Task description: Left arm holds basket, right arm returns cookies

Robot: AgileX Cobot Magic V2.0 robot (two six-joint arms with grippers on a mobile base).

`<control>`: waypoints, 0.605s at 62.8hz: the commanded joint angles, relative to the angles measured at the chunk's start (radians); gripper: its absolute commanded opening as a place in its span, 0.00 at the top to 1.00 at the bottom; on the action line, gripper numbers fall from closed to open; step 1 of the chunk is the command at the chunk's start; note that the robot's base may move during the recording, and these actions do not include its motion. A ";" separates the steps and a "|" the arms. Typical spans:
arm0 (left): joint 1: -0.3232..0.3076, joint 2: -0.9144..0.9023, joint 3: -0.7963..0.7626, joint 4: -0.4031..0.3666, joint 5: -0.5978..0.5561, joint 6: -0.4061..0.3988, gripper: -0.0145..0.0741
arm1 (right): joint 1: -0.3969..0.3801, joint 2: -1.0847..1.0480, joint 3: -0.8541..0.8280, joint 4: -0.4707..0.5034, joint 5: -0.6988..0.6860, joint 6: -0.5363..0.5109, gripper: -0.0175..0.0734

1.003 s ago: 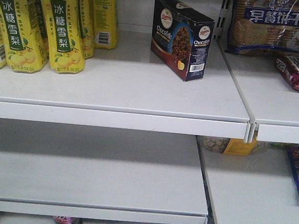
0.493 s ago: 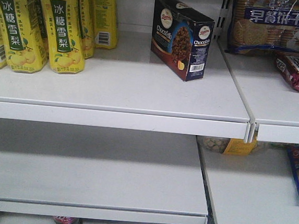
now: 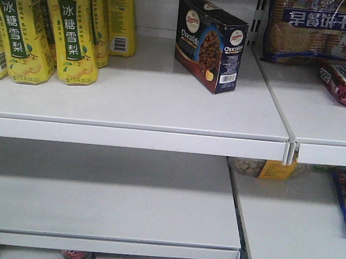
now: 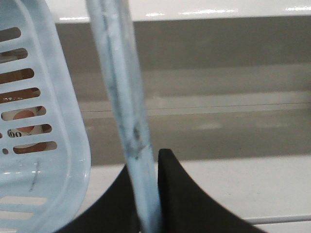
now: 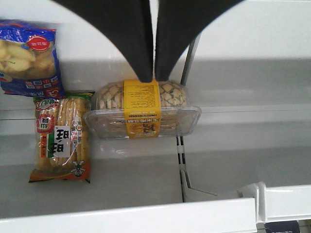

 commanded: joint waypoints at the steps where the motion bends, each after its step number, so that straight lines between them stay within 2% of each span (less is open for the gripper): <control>1: 0.001 -0.010 -0.015 0.009 -0.089 0.017 0.84 | -0.003 -0.017 0.005 0.000 -0.077 -0.001 0.81; 38: 0.001 -0.010 -0.015 0.009 -0.089 0.017 0.84 | -0.003 -0.017 0.005 0.000 -0.077 -0.001 0.81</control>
